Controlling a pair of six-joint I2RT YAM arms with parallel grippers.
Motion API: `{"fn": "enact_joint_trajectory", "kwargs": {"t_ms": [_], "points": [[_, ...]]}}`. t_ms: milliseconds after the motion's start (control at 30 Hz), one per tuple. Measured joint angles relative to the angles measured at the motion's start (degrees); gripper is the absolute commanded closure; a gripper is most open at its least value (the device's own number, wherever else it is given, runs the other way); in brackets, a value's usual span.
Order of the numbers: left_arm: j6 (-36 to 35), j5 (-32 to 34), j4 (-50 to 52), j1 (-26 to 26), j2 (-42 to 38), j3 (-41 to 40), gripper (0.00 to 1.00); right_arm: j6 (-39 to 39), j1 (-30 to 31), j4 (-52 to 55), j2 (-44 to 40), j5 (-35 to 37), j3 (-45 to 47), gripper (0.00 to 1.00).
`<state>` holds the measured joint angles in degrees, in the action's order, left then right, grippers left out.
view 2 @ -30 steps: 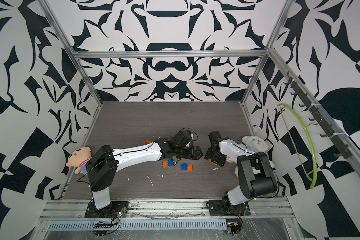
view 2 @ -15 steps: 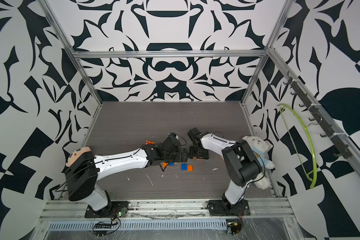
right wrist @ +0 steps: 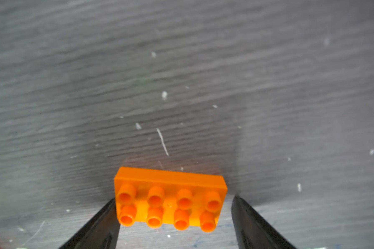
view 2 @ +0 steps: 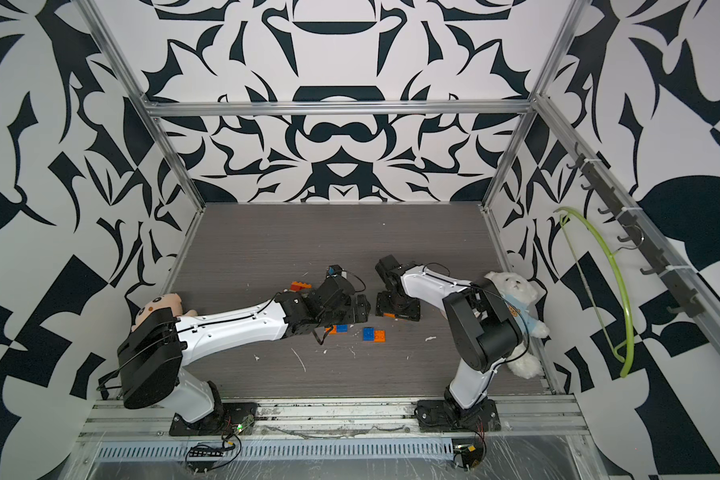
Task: Assemble the number 5 with lego
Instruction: Adjust the lego brick at the center of the board, then pick up the lego brick from the center of the board.
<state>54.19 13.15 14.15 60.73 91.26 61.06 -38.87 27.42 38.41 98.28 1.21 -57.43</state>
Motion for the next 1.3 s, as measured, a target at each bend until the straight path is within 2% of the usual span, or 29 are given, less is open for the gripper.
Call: {"fn": "enact_joint_trajectory", "kwargs": {"t_ms": [267, 733, 967, 1200, 1300], "points": [[0.0, 0.0, 0.0, 0.0, 0.0, 0.0, 0.01, -5.8, 0.0, -1.4, -0.7, 0.3, 0.9, 0.15], [-0.1, -0.1, -0.2, 0.0, 0.3, 0.0, 0.01, -6.0, 0.0, -1.3, -0.3, 0.6, 0.3, 0.10], [-0.2, -0.3, -0.2, 0.0, 1.1, 0.1, 0.01, -6.4, 0.0, -1.1, 0.2, 1.4, -0.1, 0.19], [-0.2, -0.6, -0.2, 0.0, 1.6, 0.1, 0.01, -7.9, 0.0, -1.3, 0.2, 1.8, -0.2, 0.18], [-0.2, -0.7, -0.2, 0.0, 1.9, 0.3, 0.01, -7.8, 0.1, -1.3, 0.5, 1.9, -0.4, 0.27]]}}
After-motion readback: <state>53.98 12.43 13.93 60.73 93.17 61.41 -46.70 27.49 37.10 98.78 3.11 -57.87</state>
